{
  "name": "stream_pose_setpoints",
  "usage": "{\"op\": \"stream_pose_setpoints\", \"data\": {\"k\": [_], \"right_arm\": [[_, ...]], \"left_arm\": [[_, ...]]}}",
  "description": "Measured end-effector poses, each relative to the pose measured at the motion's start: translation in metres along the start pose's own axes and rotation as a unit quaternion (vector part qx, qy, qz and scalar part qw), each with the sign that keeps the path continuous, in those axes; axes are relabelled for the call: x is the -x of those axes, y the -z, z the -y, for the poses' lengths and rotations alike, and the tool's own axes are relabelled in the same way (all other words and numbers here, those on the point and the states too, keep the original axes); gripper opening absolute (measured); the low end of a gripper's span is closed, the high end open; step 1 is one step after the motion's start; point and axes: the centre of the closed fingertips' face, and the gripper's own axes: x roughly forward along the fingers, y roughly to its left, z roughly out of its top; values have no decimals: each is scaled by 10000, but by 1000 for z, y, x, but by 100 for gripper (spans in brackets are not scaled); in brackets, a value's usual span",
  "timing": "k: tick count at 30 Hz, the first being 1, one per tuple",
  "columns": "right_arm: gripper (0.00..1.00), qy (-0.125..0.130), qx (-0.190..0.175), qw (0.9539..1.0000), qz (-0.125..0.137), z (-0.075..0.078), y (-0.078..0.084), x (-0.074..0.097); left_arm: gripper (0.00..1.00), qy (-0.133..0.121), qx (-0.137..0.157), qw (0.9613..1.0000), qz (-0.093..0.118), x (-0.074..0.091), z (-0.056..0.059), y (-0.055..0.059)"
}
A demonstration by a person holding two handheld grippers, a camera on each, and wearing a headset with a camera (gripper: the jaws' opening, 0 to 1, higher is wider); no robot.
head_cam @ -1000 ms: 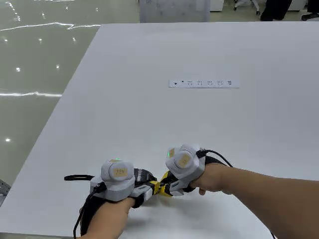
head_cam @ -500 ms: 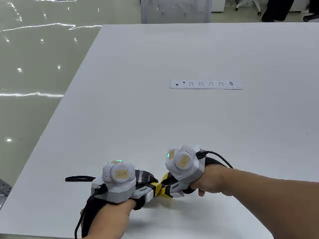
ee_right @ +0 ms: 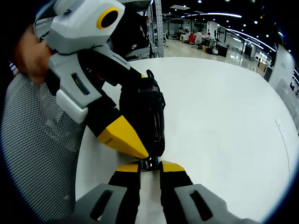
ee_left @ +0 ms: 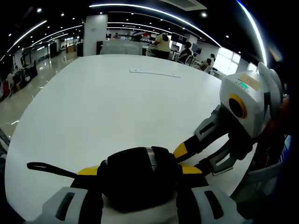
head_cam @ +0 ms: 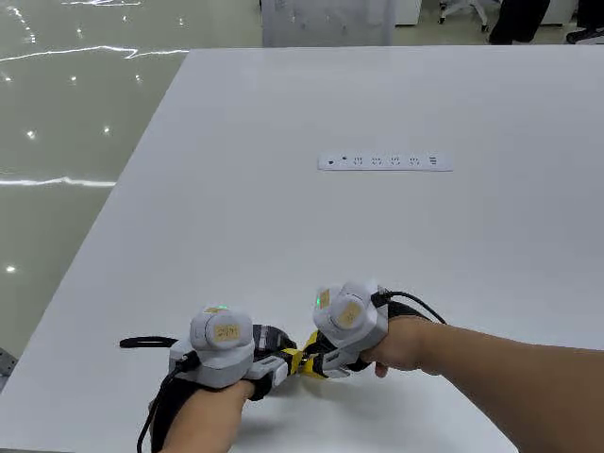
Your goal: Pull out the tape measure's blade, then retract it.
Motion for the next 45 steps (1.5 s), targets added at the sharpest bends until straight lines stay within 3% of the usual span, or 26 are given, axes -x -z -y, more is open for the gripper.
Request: {"op": "stream_pose_setpoints", "data": {"k": [19,23,24,26,27,30,32,34,35,37,40,43,45], "right_arm": [[16,137,-175,9998,20,-1,-1,-2],[19,324,-111,9994,-2,1,4,3],[20,355,-97,9993,-2,2,6,5],[24,434,-191,9989,-70,4,12,10],[26,416,-207,9989,-68,4,13,12],[29,448,-328,9984,-45,3,20,19],[32,461,-412,9981,-25,1,25,24],[35,515,-510,9974,10,0,28,30],[35,521,-544,9971,46,-1,29,33],[37,546,-463,9974,13,-6,33,39],[44,615,-460,9970,-15,-8,42,47],[48,818,-549,9951,126,-4,44,61],[51,877,-707,9933,240,-4,43,70]], "left_arm": [[62,35,-32,10000,13,0,1,1],[63,263,1,9996,-35,-2,1,2],[64,264,-1,9996,-128,-2,2,5],[65,300,-308,9987,-287,-2,1,9],[65,375,-288,9979,-445,0,3,14],[73,733,-315,9965,-247,1,10,5],[81,766,-418,9958,-264,4,7,3],[96,1079,-749,9910,-261,7,14,3],[99,1215,-806,9887,-349,9,17,6],[100,1285,-852,9878,-216,11,15,4],[100,1284,-847,9878,-253,16,8,4],[100,1234,-973,9875,-65,20,3,-7],[99,1344,-849,9873,-43,22,5,-11]]}}
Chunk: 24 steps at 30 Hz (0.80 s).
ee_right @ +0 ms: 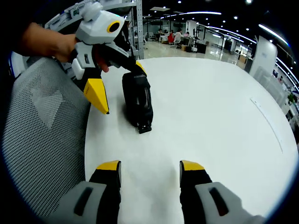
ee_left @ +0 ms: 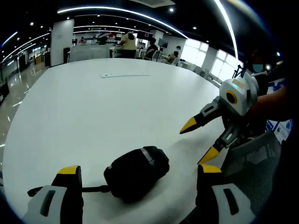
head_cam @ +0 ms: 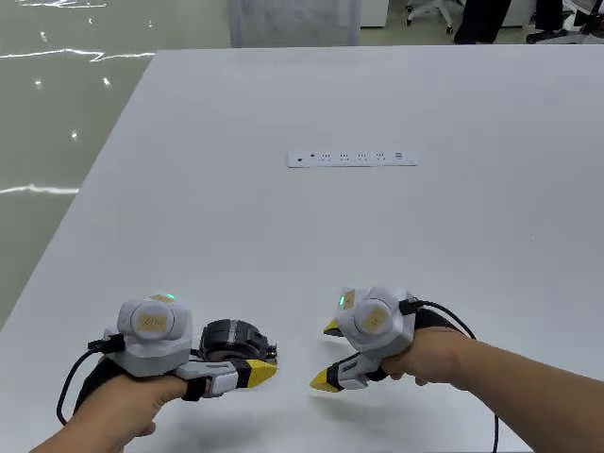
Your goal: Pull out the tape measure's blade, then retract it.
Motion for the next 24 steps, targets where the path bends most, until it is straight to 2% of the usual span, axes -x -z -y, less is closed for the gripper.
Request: {"op": "stream_pose_setpoints", "data": {"k": [1,2,3,4,6,9,12,14,16,18,19,20,24], "right_arm": [[52,81,-69,9999,69,3,-1,7],[53,138,-58,9998,88,5,-1,11],[54,200,-65,9997,117,7,0,16],[55,246,-83,9995,171,9,0,22],[59,464,-112,9985,262,16,3,34],[61,570,-304,9970,418,21,8,51],[61,660,-354,9963,429,23,19,67],[63,749,-485,9948,494,26,25,77],[64,835,-557,9934,558,28,31,88],[65,936,-598,9920,607,31,38,98],[66,996,-623,9911,629,33,40,102],[67,1075,-702,9894,681,35,41,107],[70,1110,-760,9878,788,31,50,117]], "left_arm": [[99,271,235,9994,28,0,7,-2],[100,471,249,9986,41,2,12,-2],[100,503,135,9985,135,4,11,-5],[100,487,-26,9986,194,8,10,-6],[100,464,-45,9987,214,13,6,-7],[100,356,-80,9990,266,20,-1,-7],[100,246,-58,9991,333,28,-6,-6],[100,191,-34,9990,408,34,-10,-6],[100,135,-87,9982,574,40,-13,-10],[100,78,-158,9984,542,45,-16,-9],[100,78,-211,9986,484,46,-17,-7],[100,106,-307,9980,544,47,-18,-7],[100,201,-210,9977,615,53,-20,-7]]}}
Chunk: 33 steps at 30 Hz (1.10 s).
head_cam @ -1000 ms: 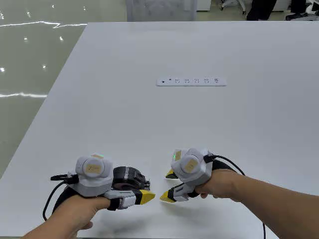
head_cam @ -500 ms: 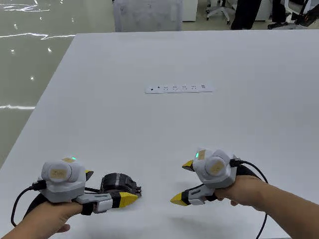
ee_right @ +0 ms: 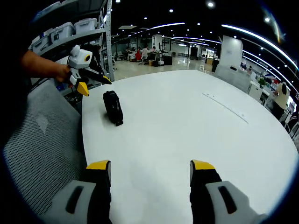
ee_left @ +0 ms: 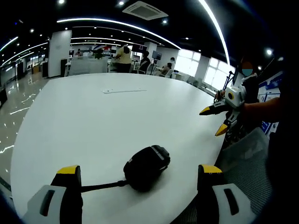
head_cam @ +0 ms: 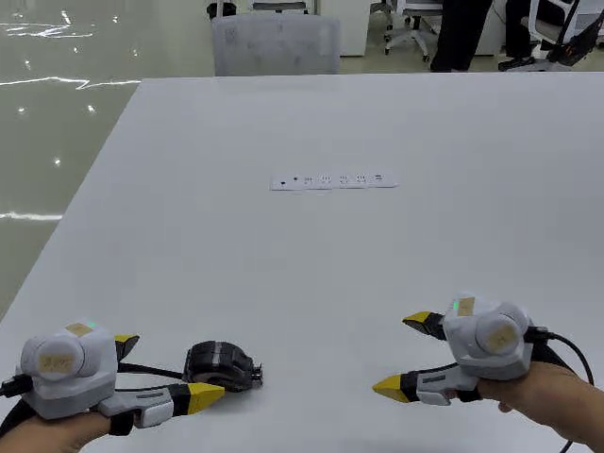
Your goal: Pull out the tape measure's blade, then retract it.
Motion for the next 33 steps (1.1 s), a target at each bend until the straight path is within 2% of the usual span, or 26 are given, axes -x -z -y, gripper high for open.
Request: {"op": "stream_pose_setpoints", "data": {"k": [2,5,7,11,12,16,18,23,24,33], "right_arm": [[73,9,-53,10000,-33,0,8,8],[75,177,-274,9994,110,8,14,21],[78,364,-430,9983,171,15,20,32],[83,482,-492,9974,224,20,31,50],[85,494,-544,9970,241,23,35,55],[89,636,-663,9955,229,32,44,67],[91,645,-670,9954,228,31,47,70],[98,662,-530,9964,93,24,59,71],[98,670,-514,9964,74,23,60,72],[99,683,-531,9962,69,21,59,65]], "left_arm": [[100,-24,-31,10000,-1,3,0,0],[100,-52,-137,9999,-87,6,1,3],[100,-3,-163,9998,-78,9,4,3],[100,-32,-161,9999,-17,12,4,2],[100,-103,-196,9998,-28,13,0,4],[100,-15,-296,9994,-200,15,2,14],[100,-26,-322,9992,-217,18,2,16],[100,-28,-197,9998,-72,26,-1,11],[100,-81,-226,9996,-113,26,-6,12],[100,-122,-352,9992,-168,32,-13,16]]}}
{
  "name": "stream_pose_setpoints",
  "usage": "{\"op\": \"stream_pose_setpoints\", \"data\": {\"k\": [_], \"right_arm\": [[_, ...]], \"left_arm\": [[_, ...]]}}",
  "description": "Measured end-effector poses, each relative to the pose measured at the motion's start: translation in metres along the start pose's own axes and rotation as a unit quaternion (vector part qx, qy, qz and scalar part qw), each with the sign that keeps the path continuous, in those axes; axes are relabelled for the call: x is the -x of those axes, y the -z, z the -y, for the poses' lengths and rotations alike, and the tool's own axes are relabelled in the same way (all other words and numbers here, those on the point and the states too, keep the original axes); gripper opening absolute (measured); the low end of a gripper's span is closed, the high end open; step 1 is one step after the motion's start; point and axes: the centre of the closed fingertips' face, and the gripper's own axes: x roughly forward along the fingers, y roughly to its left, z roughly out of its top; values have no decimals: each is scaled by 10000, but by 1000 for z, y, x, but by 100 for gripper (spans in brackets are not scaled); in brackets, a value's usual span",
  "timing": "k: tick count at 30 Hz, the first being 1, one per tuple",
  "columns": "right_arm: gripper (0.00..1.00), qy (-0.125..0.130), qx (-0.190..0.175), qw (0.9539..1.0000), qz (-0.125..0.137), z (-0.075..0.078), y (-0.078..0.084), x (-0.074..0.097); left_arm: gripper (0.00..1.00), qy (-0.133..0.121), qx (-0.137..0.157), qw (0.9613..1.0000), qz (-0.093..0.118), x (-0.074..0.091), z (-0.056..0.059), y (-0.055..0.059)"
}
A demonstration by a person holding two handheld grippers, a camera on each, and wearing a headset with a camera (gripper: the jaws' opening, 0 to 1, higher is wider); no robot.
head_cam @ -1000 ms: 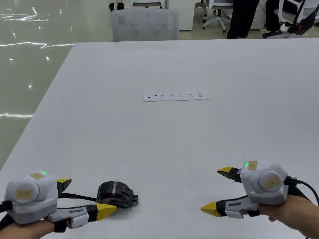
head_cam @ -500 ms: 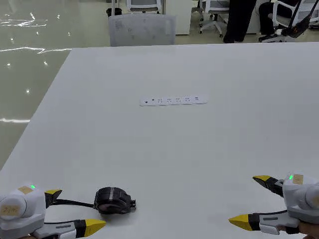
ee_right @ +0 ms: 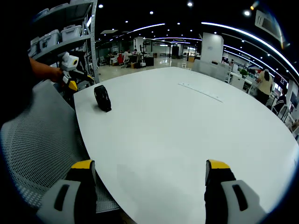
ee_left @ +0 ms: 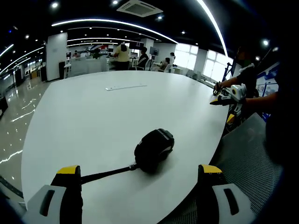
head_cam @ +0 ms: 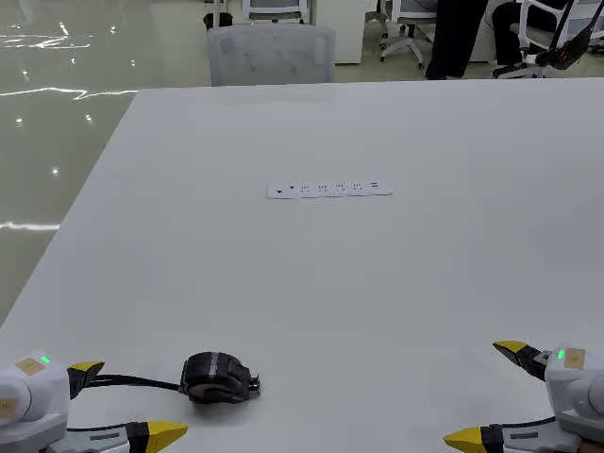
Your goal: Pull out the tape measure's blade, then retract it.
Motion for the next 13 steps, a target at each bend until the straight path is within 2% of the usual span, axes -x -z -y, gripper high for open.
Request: {"op": "stream_pose_setpoints", "data": {"k": [3,9,13], "right_arm": [[99,16,-6,10000,-12,1,2,0],[99,57,-56,10000,-40,5,7,3],[99,53,-12,10000,-44,3,8,5]], "left_arm": [[100,7,-15,10000,-15,0,0,0],[100,53,-121,9999,-15,-2,8,-1],[100,79,-37,10000,37,-2,10,-4]]}}
